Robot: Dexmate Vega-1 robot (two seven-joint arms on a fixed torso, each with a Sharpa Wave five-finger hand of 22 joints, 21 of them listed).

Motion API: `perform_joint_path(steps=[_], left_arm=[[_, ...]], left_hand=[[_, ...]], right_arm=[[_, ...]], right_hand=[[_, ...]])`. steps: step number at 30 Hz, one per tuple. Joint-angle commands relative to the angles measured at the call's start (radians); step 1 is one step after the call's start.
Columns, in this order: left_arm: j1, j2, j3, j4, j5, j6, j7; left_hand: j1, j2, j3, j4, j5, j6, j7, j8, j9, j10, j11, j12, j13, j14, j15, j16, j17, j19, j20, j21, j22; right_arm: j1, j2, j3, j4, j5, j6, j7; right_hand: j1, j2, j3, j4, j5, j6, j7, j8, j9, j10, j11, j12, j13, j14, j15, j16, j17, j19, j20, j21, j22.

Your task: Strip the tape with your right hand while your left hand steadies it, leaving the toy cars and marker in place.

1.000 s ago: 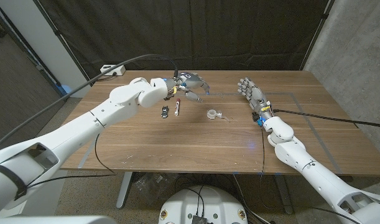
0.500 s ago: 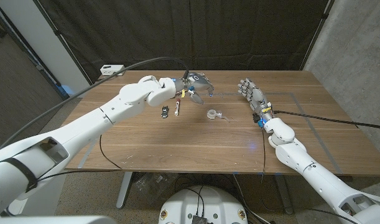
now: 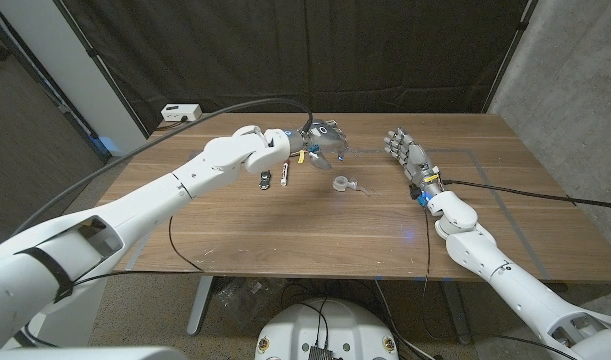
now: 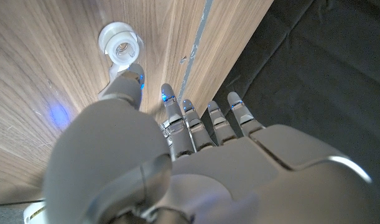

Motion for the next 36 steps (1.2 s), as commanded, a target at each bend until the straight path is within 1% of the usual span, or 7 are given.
perform_joint_path(steps=[1, 7, 10, 16, 19, 24, 36], left_arm=[[-0.007, -0.013, 0.033, 0.024, 0.03, -0.011, 0.0], [-0.009, -0.017, 0.045, 0.029, 0.03, -0.015, -0.026], [-0.009, -0.019, 0.047, 0.037, 0.025, -0.02, -0.022], [-0.002, -0.017, 0.048, 0.043, 0.008, -0.026, -0.019], [0.002, -0.012, 0.048, 0.039, 0.01, -0.026, -0.016], [0.002, -0.01, 0.049, 0.044, 0.015, -0.026, -0.014], [-0.015, -0.022, 0.066, 0.076, 0.032, -0.033, -0.013]], left_hand=[[-0.012, -0.019, -0.016, 0.003, 0.003, -0.022, 0.009, -0.003, 0.006, -0.025, 0.005, -0.008, 0.005, -0.021, -0.034, -0.003, 0.006, -0.011, 0.008, -0.007, 0.002], [-0.002, -0.022, -0.026, 0.005, 0.012, 0.016, -0.039, 0.015, 0.011, -0.052, 0.005, -0.01, 0.008, -0.043, -0.027, -0.002, 0.009, -0.011, 0.008, -0.012, 0.003], [0.005, -0.02, -0.029, 0.005, 0.016, 0.039, -0.051, 0.027, 0.013, -0.055, 0.005, -0.008, 0.009, -0.046, -0.026, 0.001, 0.01, -0.012, 0.008, -0.015, 0.003], [0.008, -0.022, -0.038, 0.009, 0.02, 0.028, -0.024, 0.029, 0.021, -0.081, 0.011, -0.012, 0.01, -0.059, -0.019, 0.002, 0.012, -0.012, 0.006, -0.018, 0.004], [0.008, -0.022, -0.04, 0.01, 0.02, 0.027, -0.022, 0.031, 0.023, -0.085, 0.012, -0.012, 0.011, -0.062, -0.017, 0.001, 0.013, -0.012, 0.006, -0.019, 0.004], [0.01, -0.021, -0.048, 0.013, 0.023, 0.068, 0.0, 0.055, 0.03, -0.08, 0.013, -0.004, 0.011, -0.062, -0.017, 0.006, 0.014, -0.009, 0.004, -0.021, 0.004], [0.015, -0.017, -0.055, 0.017, 0.028, 0.071, 0.005, 0.061, 0.032, -0.083, 0.011, -0.002, 0.011, -0.057, -0.019, 0.011, 0.015, 0.0, 0.002, -0.021, 0.005]], right_arm=[[-0.007, -0.008, 0.011, 0.007, 0.011, 0.009, 0.011], [-0.01, -0.007, 0.014, 0.01, 0.017, 0.008, 0.012], [-0.01, -0.008, 0.013, 0.009, 0.017, 0.003, 0.01], [-0.007, 0.003, 0.014, 0.016, 0.013, 0.013, 0.0], [-0.007, 0.003, 0.015, 0.013, 0.009, 0.015, -0.005], [-0.008, 0.004, 0.017, 0.008, 0.009, 0.017, -0.01], [-0.015, 0.009, 0.017, 0.0, 0.0, 0.024, -0.03]], right_hand=[[-0.004, -0.002, 0.001, -0.001, -0.001, 0.012, -0.001, 0.003, 0.005, 0.011, 0.002, 0.003, 0.004, 0.01, -0.004, -0.002, 0.002, 0.009, 0.001, -0.007, 0.001], [-0.006, -0.004, 0.0, -0.002, -0.002, 0.013, -0.001, 0.001, 0.005, 0.011, 0.003, 0.002, 0.004, 0.011, -0.003, -0.003, 0.003, 0.011, 0.001, -0.008, 0.001], [-0.007, -0.003, 0.0, -0.001, -0.002, 0.014, -0.002, 0.001, 0.005, 0.011, 0.001, 0.001, 0.004, 0.011, -0.003, -0.004, 0.003, 0.011, 0.001, -0.009, 0.001], [-0.008, -0.003, -0.001, -0.001, -0.002, 0.009, -0.003, -0.003, 0.005, 0.005, 0.003, -0.003, 0.004, 0.012, -0.004, -0.004, 0.003, 0.012, 0.001, -0.011, 0.002], [-0.007, -0.003, 0.0, -0.003, -0.002, -0.001, -0.003, -0.009, 0.005, -0.006, 0.001, -0.008, 0.004, 0.014, -0.002, -0.005, 0.002, 0.013, 0.001, -0.012, 0.002], [-0.007, -0.003, 0.0, -0.004, -0.002, -0.007, -0.004, -0.012, 0.005, -0.011, -0.001, -0.012, 0.005, 0.015, -0.001, -0.005, 0.002, 0.014, 0.002, -0.013, 0.002], [-0.004, -0.001, 0.002, -0.007, -0.001, -0.028, -0.009, -0.022, 0.005, -0.031, 0.002, -0.022, 0.005, 0.017, 0.003, -0.006, 0.002, 0.018, 0.005, -0.016, 0.002]])
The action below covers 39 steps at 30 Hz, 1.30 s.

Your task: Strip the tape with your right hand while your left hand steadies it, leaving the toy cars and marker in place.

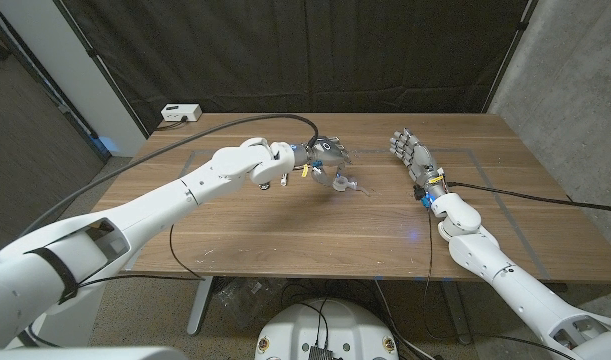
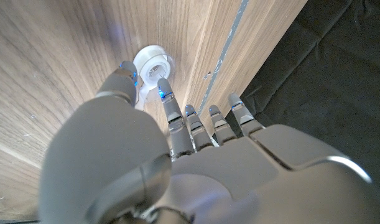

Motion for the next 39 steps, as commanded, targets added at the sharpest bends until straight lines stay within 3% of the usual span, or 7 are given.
perform_joint_path(steps=[1, 7, 12, 27, 32, 35, 39], left_arm=[[-0.015, -0.011, 0.013, 0.033, 0.01, -0.009, 0.01], [-0.027, -0.019, 0.023, 0.061, 0.012, -0.018, 0.033], [-0.041, -0.031, 0.039, 0.092, 0.014, -0.029, 0.046], [-0.066, -0.055, 0.072, 0.147, -0.009, -0.049, 0.052], [-0.067, -0.053, 0.082, 0.152, 0.005, -0.043, 0.069], [-0.066, -0.051, 0.085, 0.151, 0.02, -0.031, 0.083], [-0.067, -0.05, 0.102, 0.158, 0.069, -0.014, 0.126]], left_hand=[[0.0, 0.01, -0.005, -0.001, 0.006, -0.008, 0.002, 0.001, 0.004, -0.002, 0.001, 0.008, 0.004, 0.0, -0.022, 0.007, 0.002, 0.006, 0.003, -0.003, 0.005], [-0.004, 0.014, -0.01, 0.005, 0.008, -0.024, 0.0, -0.005, 0.002, 0.003, 0.001, 0.012, 0.004, 0.008, -0.024, 0.011, 0.002, 0.016, -0.001, -0.001, 0.005], [-0.009, 0.029, -0.017, 0.017, 0.013, -0.087, -0.033, -0.032, -0.003, -0.008, 0.002, 0.01, 0.004, 0.011, -0.024, 0.013, 0.003, 0.02, -0.003, -0.002, 0.006], [-0.014, 0.041, -0.027, 0.027, 0.017, -0.063, -0.055, -0.028, -0.011, 0.004, 0.001, 0.016, 0.002, 0.015, -0.03, 0.014, 0.003, 0.027, -0.006, -0.004, 0.006], [-0.015, 0.044, -0.034, 0.03, 0.018, -0.02, -0.034, -0.014, -0.015, 0.007, -0.002, 0.018, 0.001, 0.015, -0.031, 0.013, 0.002, 0.029, -0.01, -0.005, 0.006], [-0.011, 0.044, -0.041, 0.03, 0.018, 0.031, 0.002, 0.005, -0.016, 0.027, -0.004, 0.024, 0.0, 0.017, -0.035, 0.013, 0.001, 0.031, -0.014, -0.007, 0.006], [-0.007, 0.046, -0.042, 0.029, 0.019, 0.033, 0.005, 0.005, -0.017, 0.032, -0.006, 0.026, 0.0, 0.02, -0.038, 0.014, 0.001, 0.033, -0.016, -0.007, 0.006]], right_arm=[[-0.008, 0.004, 0.002, -0.013, -0.011, 0.007, -0.023], [-0.012, 0.003, 0.002, -0.018, -0.015, 0.004, -0.031], [-0.008, 0.012, 0.001, -0.002, -0.013, 0.009, -0.031], [0.005, 0.023, 0.0, 0.023, -0.025, 0.024, -0.043], [0.005, 0.016, 0.002, 0.017, -0.015, 0.014, -0.029], [0.0, 0.011, 0.004, 0.007, -0.017, 0.01, -0.037], [0.001, 0.009, 0.009, 0.016, 0.014, 0.014, 0.003]], right_hand=[[-0.004, -0.002, 0.002, -0.008, -0.001, -0.006, 0.002, -0.002, 0.006, -0.002, 0.003, -0.001, 0.005, 0.006, 0.003, -0.002, 0.002, 0.009, -0.004, -0.002, 0.002], [-0.005, -0.003, 0.002, -0.009, -0.001, -0.006, 0.003, -0.002, 0.006, 0.0, 0.003, -0.001, 0.005, 0.007, 0.002, -0.003, 0.002, 0.01, -0.003, -0.004, 0.002], [-0.007, -0.004, 0.001, -0.008, -0.001, -0.006, 0.003, -0.002, 0.006, 0.002, 0.003, -0.001, 0.005, 0.007, 0.001, -0.003, 0.002, 0.011, -0.003, -0.004, 0.002], [-0.019, -0.003, -0.003, -0.002, -0.002, -0.025, 0.003, -0.007, 0.006, -0.007, -0.005, -0.006, 0.005, 0.018, -0.01, 0.001, 0.005, 0.021, -0.003, -0.006, 0.003], [-0.026, -0.005, -0.006, 0.002, -0.002, -0.028, 0.002, -0.007, 0.006, -0.005, -0.004, -0.006, 0.005, 0.019, -0.007, 0.001, 0.006, 0.023, -0.003, -0.007, 0.003], [-0.031, -0.006, -0.008, 0.004, -0.003, -0.028, 0.003, -0.007, 0.006, -0.005, -0.003, -0.006, 0.005, 0.019, -0.007, 0.001, 0.006, 0.023, -0.001, -0.008, 0.003], [-0.034, -0.008, -0.01, 0.005, -0.003, -0.028, 0.003, -0.007, 0.006, -0.006, -0.004, -0.006, 0.005, 0.019, -0.007, 0.001, 0.006, 0.023, -0.002, -0.009, 0.003]])
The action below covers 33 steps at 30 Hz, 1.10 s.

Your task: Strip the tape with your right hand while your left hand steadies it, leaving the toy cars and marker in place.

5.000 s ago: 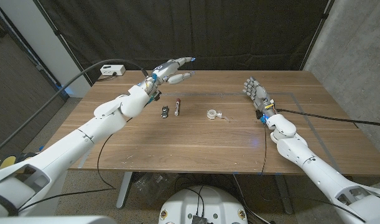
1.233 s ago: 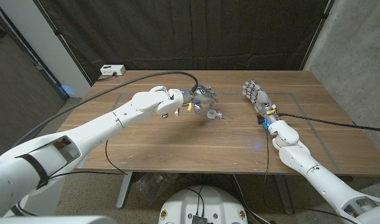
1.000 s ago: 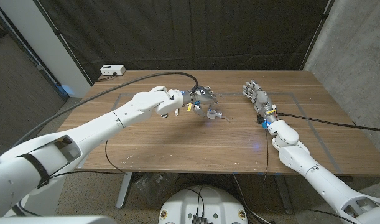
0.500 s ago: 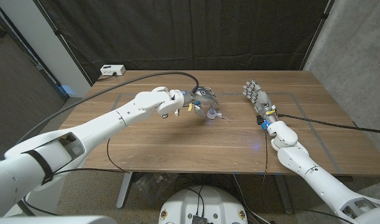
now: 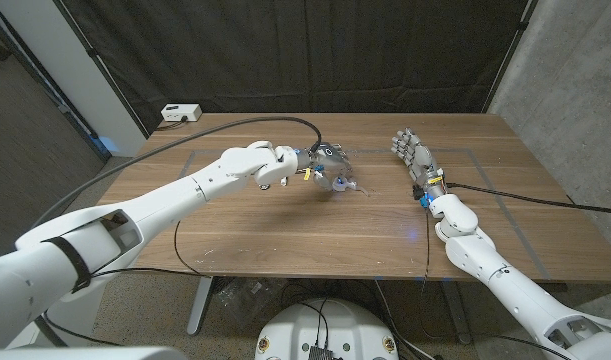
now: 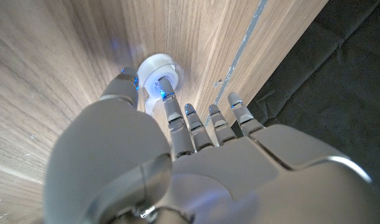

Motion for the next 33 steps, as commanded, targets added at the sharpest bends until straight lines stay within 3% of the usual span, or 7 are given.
perform_joint_path(steps=[1, 3, 17, 19, 22, 29, 33], left_arm=[[-0.006, 0.001, 0.041, 0.017, 0.103, 0.037, 0.087], [-0.008, 0.006, 0.056, 0.009, 0.153, 0.054, 0.11], [-0.004, -0.009, 0.068, 0.068, 0.127, 0.067, 0.163], [-0.002, -0.013, 0.071, 0.079, 0.126, 0.071, 0.188], [-0.001, -0.015, 0.074, 0.086, 0.125, 0.078, 0.212], [-0.007, -0.019, 0.086, 0.091, 0.127, 0.092, 0.205], [0.006, -0.014, 0.082, 0.096, 0.122, 0.103, 0.265]], left_hand=[[0.027, 0.027, 0.01, -0.005, 0.009, 0.011, 0.003, 0.008, -0.001, 0.017, 0.0, 0.004, 0.003, 0.025, -0.045, 0.012, 0.002, 0.01, -0.002, 0.001, 0.001], [0.046, 0.04, 0.017, -0.011, 0.009, 0.037, 0.015, 0.018, -0.002, 0.032, -0.003, 0.008, 0.002, 0.031, -0.051, 0.013, 0.001, 0.022, -0.01, 0.005, 0.001], [0.051, 0.044, 0.011, -0.011, 0.001, 0.058, 0.019, 0.025, -0.004, 0.049, -0.007, 0.011, 0.002, 0.044, -0.058, 0.015, 0.001, 0.036, -0.016, 0.008, 0.001], [0.06, 0.061, 0.015, -0.01, -0.001, 0.093, 0.021, 0.039, -0.004, 0.062, -0.006, 0.013, 0.002, 0.051, -0.065, 0.017, 0.001, 0.044, -0.02, 0.01, 0.001], [0.104, 0.138, 0.046, -0.01, -0.016, 0.219, 0.05, 0.088, -0.004, 0.111, -0.007, 0.023, 0.0, 0.088, -0.084, 0.024, 0.001, 0.066, -0.029, 0.019, 0.002], [0.107, 0.187, 0.059, 0.007, -0.029, 0.21, 0.06, 0.08, -0.007, 0.1, 0.008, 0.014, 0.0, 0.086, -0.076, 0.021, 0.004, 0.073, -0.024, 0.025, 0.003], [0.103, 0.198, 0.059, 0.015, -0.034, 0.209, 0.064, 0.081, -0.003, 0.076, 0.014, 0.003, 0.0, 0.077, -0.068, 0.016, 0.005, 0.07, -0.019, 0.025, 0.004]], right_arm=[[-0.001, -0.012, 0.009, -0.001, 0.038, -0.01, 0.045], [-0.004, -0.015, 0.011, -0.008, 0.039, -0.021, 0.037], [-0.008, -0.023, 0.012, -0.02, 0.041, -0.042, 0.03], [-0.006, -0.023, 0.012, -0.02, 0.04, -0.046, 0.029], [-0.006, -0.025, 0.011, -0.023, 0.039, -0.052, 0.025], [-0.013, -0.027, 0.012, -0.031, 0.036, -0.052, 0.017], [-0.021, -0.031, 0.014, -0.041, 0.034, -0.057, 0.008]], right_hand=[[-0.011, -0.001, -0.004, 0.004, -0.003, 0.0, -0.003, 0.001, 0.006, -0.001, 0.001, -0.002, 0.005, 0.008, 0.006, 0.0, 0.004, 0.007, 0.001, -0.001, 0.003], [-0.016, -0.003, -0.006, 0.006, -0.003, 0.003, 0.0, 0.003, 0.006, 0.005, 0.003, 0.0, 0.005, 0.006, 0.007, -0.001, 0.004, 0.005, 0.002, -0.003, 0.003], [-0.019, -0.006, -0.009, 0.006, -0.002, 0.001, 0.0, 0.002, 0.006, 0.003, 0.003, -0.002, 0.005, 0.005, 0.013, -0.002, 0.003, 0.006, 0.005, -0.006, 0.003], [-0.02, -0.007, -0.009, 0.006, -0.001, 0.001, 0.0, 0.003, 0.006, 0.003, 0.002, -0.002, 0.005, 0.005, 0.013, -0.002, 0.002, 0.006, 0.005, -0.007, 0.003], [-0.02, -0.007, -0.009, 0.006, -0.001, 0.001, 0.0, 0.003, 0.006, 0.003, 0.002, -0.002, 0.005, 0.006, 0.013, -0.002, 0.002, 0.007, 0.005, -0.008, 0.003], [-0.02, -0.006, -0.008, 0.005, -0.001, 0.001, 0.0, 0.003, 0.006, 0.003, 0.001, -0.003, 0.005, 0.006, 0.014, -0.003, 0.002, 0.007, 0.005, -0.009, 0.003], [-0.02, -0.005, -0.008, 0.005, 0.0, 0.001, 0.0, 0.003, 0.006, 0.003, 0.001, -0.003, 0.005, 0.006, 0.013, -0.003, 0.001, 0.008, 0.005, -0.01, 0.003]])
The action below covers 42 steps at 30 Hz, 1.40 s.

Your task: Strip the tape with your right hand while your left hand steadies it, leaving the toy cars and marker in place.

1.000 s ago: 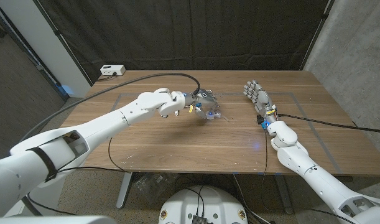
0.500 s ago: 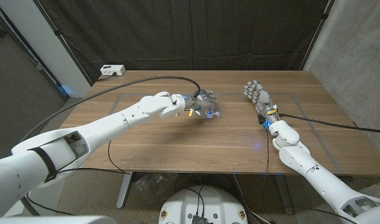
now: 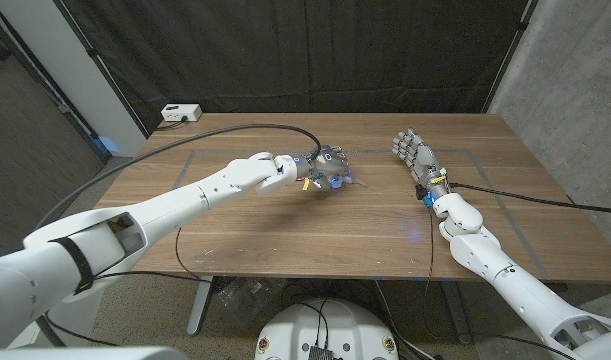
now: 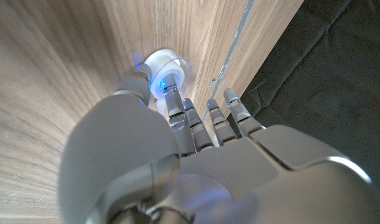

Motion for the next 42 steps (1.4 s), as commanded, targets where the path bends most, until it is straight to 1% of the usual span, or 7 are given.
perform_joint_path(steps=[1, 9, 15, 25, 29, 36, 42], left_arm=[[0.014, 0.002, 0.007, 0.018, -0.002, 0.027, 0.088], [0.064, 0.016, -0.026, 0.023, 0.002, 0.106, 0.278], [0.092, 0.01, -0.037, 0.045, -0.006, 0.153, 0.41], [0.124, -0.006, -0.067, 0.08, -0.094, 0.18, 0.55], [0.131, -0.013, -0.074, 0.093, -0.111, 0.191, 0.612], [0.13, -0.018, -0.074, 0.107, -0.118, 0.199, 0.694], [0.14, -0.036, -0.079, 0.137, -0.145, 0.201, 0.808]], left_hand=[[0.024, 0.065, 0.012, 0.02, -0.008, 0.034, 0.013, 0.014, 0.009, -0.022, 0.005, -0.009, 0.0, -0.007, -0.064, -0.004, 0.004, 0.001, 0.011, 0.01, 0.004], [0.021, 0.08, 0.01, 0.035, -0.004, 0.008, 0.014, 0.023, 0.034, -0.096, 0.02, -0.033, 0.002, -0.053, -0.045, -0.022, 0.007, -0.012, 0.014, 0.009, 0.006], [0.01, 0.075, -0.008, 0.054, 0.009, 0.013, -0.043, 0.053, 0.062, -0.224, 0.041, -0.048, 0.003, -0.14, -0.006, -0.039, 0.012, -0.049, 0.015, 0.002, 0.009], [0.006, 0.071, -0.02, 0.064, 0.019, 0.009, -0.061, 0.063, 0.071, -0.275, 0.053, -0.045, 0.001, -0.189, 0.02, -0.042, 0.014, -0.077, 0.023, -0.004, 0.01], [0.002, 0.077, -0.035, 0.08, 0.04, -0.008, -0.083, 0.075, 0.085, -0.393, 0.074, -0.048, -0.002, -0.271, 0.063, -0.044, 0.018, -0.145, 0.044, -0.021, 0.014], [-0.004, 0.08, -0.045, 0.095, 0.054, -0.023, -0.124, 0.082, 0.094, -0.447, 0.067, -0.043, -0.001, -0.325, 0.082, -0.043, 0.022, -0.218, 0.079, -0.043, 0.017], [-0.013, 0.073, -0.061, 0.112, 0.073, -0.012, -0.162, 0.103, 0.103, -0.482, 0.062, -0.032, -0.001, -0.386, 0.104, -0.038, 0.026, -0.326, 0.144, -0.076, 0.021]], right_arm=[[-0.013, -0.008, 0.003, -0.02, -0.005, -0.014, -0.019], [-0.022, -0.03, -0.005, -0.081, -0.056, -0.061, -0.094], [-0.029, -0.06, -0.011, -0.146, -0.091, -0.128, -0.147], [-0.045, -0.073, -0.012, -0.19, -0.11, -0.152, -0.18], [-0.052, -0.078, -0.015, -0.205, -0.127, -0.164, -0.2], [-0.059, -0.104, -0.028, -0.258, -0.179, -0.226, -0.252], [-0.074, -0.114, -0.026, -0.296, -0.206, -0.26, -0.298]], right_hand=[[-0.006, 0.0, -0.003, 0.0, 0.0, 0.001, 0.0, 0.003, 0.006, 0.003, 0.001, -0.003, 0.005, 0.002, 0.002, -0.003, 0.001, 0.009, 0.005, -0.004, 0.004], [-0.004, 0.002, -0.001, -0.002, 0.001, 0.005, 0.0, 0.005, 0.006, 0.006, 0.001, -0.002, 0.005, 0.003, 0.005, -0.004, 0.001, 0.009, 0.005, -0.007, 0.004], [0.02, 0.019, 0.015, -0.015, 0.003, 0.027, 0.006, 0.013, 0.006, 0.032, 0.004, 0.006, 0.005, 0.02, -0.003, 0.0, -0.001, 0.024, 0.008, -0.007, 0.003], [0.038, 0.022, 0.024, -0.028, 0.002, 0.034, 0.006, 0.014, 0.005, 0.037, 0.002, 0.006, 0.005, 0.021, 0.0, -0.001, -0.001, 0.026, 0.006, -0.01, 0.003], [0.048, 0.022, 0.028, -0.035, 0.002, 0.036, 0.005, 0.014, 0.005, 0.039, 0.002, 0.006, 0.005, 0.025, -0.002, -0.001, -0.001, 0.027, 0.005, -0.012, 0.002], [0.116, 0.024, 0.055, -0.082, 0.007, 0.041, -0.005, 0.016, 0.005, 0.036, -0.012, 0.003, 0.005, 0.034, -0.006, -0.001, -0.001, 0.038, -0.003, -0.018, 0.001], [0.171, 0.027, 0.076, -0.112, 0.008, 0.044, -0.008, 0.016, 0.006, 0.031, -0.016, -0.001, 0.006, 0.037, 0.011, -0.002, 0.0, 0.034, 0.021, -0.026, 0.002]])
